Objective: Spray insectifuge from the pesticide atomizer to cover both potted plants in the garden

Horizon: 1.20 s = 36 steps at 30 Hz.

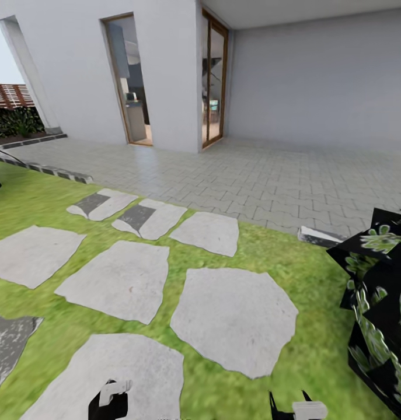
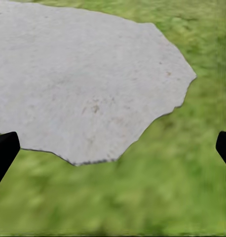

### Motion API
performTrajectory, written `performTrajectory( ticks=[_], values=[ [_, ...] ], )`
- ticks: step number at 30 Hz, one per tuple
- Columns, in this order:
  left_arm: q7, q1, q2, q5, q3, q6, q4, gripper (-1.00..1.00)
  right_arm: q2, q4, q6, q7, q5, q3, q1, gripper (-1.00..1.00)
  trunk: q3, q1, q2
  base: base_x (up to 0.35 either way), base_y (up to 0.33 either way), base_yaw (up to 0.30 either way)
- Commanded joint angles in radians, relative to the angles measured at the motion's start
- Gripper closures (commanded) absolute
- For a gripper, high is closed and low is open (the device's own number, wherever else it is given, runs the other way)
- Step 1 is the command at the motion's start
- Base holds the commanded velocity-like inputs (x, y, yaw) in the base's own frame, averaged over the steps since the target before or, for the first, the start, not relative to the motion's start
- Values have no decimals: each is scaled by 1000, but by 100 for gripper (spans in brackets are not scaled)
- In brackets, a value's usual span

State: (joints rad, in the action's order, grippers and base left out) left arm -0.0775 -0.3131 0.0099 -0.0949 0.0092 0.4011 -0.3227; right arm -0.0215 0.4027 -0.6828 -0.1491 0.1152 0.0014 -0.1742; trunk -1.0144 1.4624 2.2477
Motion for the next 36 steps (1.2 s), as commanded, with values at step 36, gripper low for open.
performTrajectory(
  ticks=[36],
  values=[
    [2,6,-1,-9,-5,1,1,100,0,-1,0,-9,11,0,-1,-100,7,0,0,-239,215,-258]
  ],
)
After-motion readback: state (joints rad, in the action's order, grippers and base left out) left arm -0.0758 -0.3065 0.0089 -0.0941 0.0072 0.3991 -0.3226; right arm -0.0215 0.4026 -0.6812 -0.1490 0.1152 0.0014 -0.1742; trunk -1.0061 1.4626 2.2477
